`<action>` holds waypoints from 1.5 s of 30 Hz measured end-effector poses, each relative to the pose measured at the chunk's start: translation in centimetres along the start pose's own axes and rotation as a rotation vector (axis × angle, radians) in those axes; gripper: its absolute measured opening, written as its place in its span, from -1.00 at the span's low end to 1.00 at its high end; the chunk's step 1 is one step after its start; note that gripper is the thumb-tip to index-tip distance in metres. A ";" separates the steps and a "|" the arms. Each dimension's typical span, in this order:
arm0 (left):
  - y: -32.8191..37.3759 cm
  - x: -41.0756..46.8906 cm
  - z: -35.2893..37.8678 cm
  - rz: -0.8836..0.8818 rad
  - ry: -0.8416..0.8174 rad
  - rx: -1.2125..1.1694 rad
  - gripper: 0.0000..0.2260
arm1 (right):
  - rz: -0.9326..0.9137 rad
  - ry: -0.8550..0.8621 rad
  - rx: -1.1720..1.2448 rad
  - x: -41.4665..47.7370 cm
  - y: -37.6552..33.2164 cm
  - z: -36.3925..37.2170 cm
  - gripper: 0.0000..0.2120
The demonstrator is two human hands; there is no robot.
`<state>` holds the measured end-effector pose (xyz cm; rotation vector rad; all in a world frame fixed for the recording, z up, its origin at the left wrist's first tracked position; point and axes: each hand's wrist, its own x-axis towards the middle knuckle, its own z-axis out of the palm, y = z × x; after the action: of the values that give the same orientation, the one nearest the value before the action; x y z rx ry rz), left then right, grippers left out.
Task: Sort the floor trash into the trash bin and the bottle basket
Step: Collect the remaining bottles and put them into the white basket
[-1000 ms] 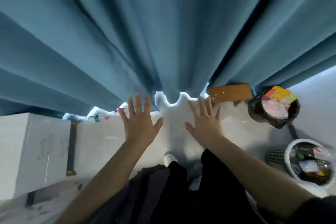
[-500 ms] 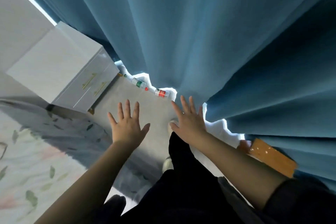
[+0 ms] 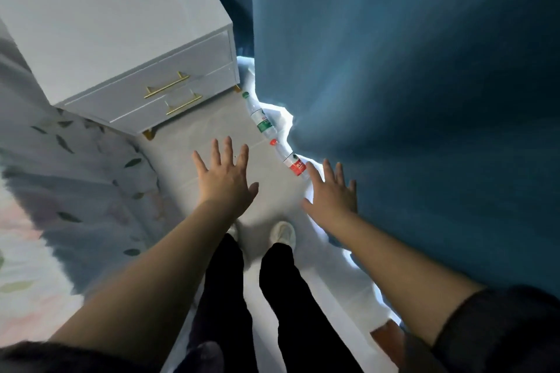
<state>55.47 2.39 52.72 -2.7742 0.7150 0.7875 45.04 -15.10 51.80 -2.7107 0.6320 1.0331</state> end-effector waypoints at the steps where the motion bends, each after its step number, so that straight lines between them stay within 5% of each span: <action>1: -0.2 2.4 1.8 -0.008 -0.021 -0.004 -0.25 | 0.018 -0.030 0.001 2.9 -0.2 1.3 -0.26; 13: -1.8 26.7 25.1 0.098 -0.214 0.137 -0.32 | 0.086 -0.239 0.260 29.9 -3.3 19.9 -0.27; 24: 4.2 43.2 31.4 0.226 -0.156 0.022 -0.29 | 0.179 -0.134 0.293 40.5 1.9 29.5 -0.25; 30: 3.2 43.4 32.6 0.312 -0.004 -0.054 -0.38 | 0.185 -0.144 0.293 39.5 0.8 31.6 -0.41; 40: -0.2 40.3 34.7 0.268 0.076 -0.079 -0.49 | 0.202 -0.230 0.314 38.7 -2.5 33.0 -0.36; 45: -1.4 37.7 36.5 0.182 0.112 -0.152 -0.74 | 0.301 -0.243 0.343 37.7 -2.1 33.1 -0.42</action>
<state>67.83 -1.13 1.83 -2.9398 0.9788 0.7524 51.56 -15.48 1.99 -2.1992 1.0803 1.1711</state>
